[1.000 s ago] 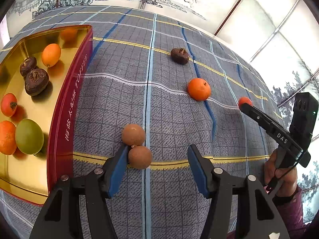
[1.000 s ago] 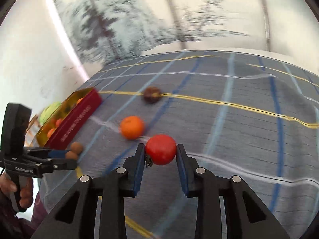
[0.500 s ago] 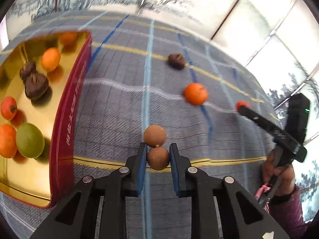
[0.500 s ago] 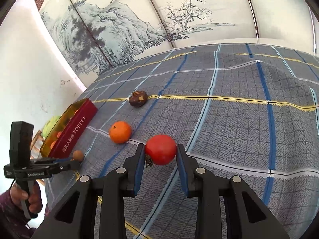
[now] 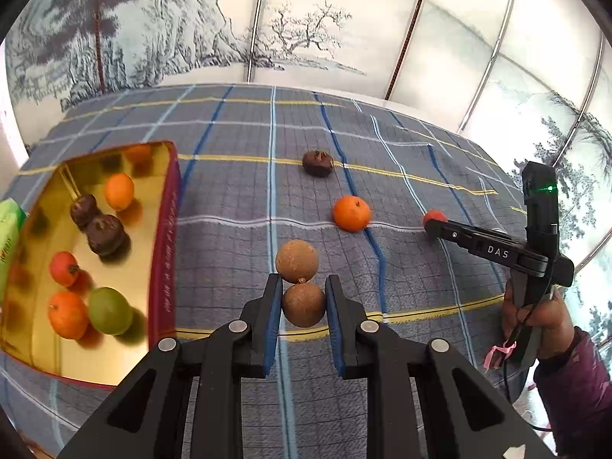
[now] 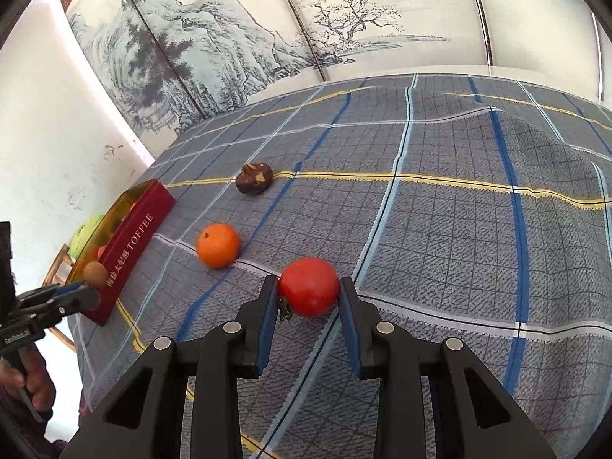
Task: Organize fruits
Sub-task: 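Close the left gripper on the brown fruits while the right gripper holds the tomato, then carry the two brown fruits into the gold tray and open the left gripper, then carry the red tomato into the gold tray and open the right gripper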
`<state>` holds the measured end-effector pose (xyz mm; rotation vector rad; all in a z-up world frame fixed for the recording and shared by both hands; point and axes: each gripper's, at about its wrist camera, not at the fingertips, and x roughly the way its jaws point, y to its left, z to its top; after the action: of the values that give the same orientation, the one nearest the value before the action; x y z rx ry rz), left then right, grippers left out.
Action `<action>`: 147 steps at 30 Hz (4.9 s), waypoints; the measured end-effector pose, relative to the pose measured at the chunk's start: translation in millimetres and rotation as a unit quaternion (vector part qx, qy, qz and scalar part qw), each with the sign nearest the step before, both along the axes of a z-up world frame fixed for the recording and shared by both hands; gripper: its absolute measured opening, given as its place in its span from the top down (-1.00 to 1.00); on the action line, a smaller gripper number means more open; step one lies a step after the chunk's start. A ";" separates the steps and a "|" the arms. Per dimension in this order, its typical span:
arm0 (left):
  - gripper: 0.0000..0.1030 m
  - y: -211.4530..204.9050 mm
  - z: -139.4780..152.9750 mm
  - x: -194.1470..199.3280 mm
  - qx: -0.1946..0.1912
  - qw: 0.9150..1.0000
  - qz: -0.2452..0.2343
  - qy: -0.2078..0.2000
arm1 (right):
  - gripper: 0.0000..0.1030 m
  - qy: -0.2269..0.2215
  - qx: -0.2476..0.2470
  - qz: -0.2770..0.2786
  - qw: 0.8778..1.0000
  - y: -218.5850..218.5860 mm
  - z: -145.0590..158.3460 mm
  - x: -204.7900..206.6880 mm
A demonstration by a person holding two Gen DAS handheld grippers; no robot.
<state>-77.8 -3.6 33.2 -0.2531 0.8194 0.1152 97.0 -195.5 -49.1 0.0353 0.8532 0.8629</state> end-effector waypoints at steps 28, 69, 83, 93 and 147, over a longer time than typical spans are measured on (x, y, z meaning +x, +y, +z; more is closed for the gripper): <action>0.62 149.8 9.8 -41.1 0.042 0.988 0.149 0.022 | 0.37 -0.001 -0.026 -0.001 1.000 7.5 -5.3 -1.1; -0.55 132.6 12.6 -19.5 0.146 0.972 0.180 0.027 | 0.36 -0.014 -0.042 0.000 0.999 13.4 -10.4 -9.2; -0.66 102.6 19.4 -27.7 0.171 0.970 0.170 0.022 | 0.36 -0.008 -0.018 0.061 0.998 47.2 9.8 -46.0; -0.70 109.6 15.3 -38.8 0.158 0.970 0.181 0.024 | 0.36 -0.028 -0.016 0.123 0.992 94.7 33.5 -75.6; -0.81 173.6 -24.8 -84.4 0.064 0.965 0.249 0.058 | 0.36 -0.051 -0.057 0.270 0.960 291.8 38.6 -133.2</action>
<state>-162.2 170.0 8.4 -0.3285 0.8468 0.6599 -36.2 96.3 -10.5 -0.3547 0.8249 1.3115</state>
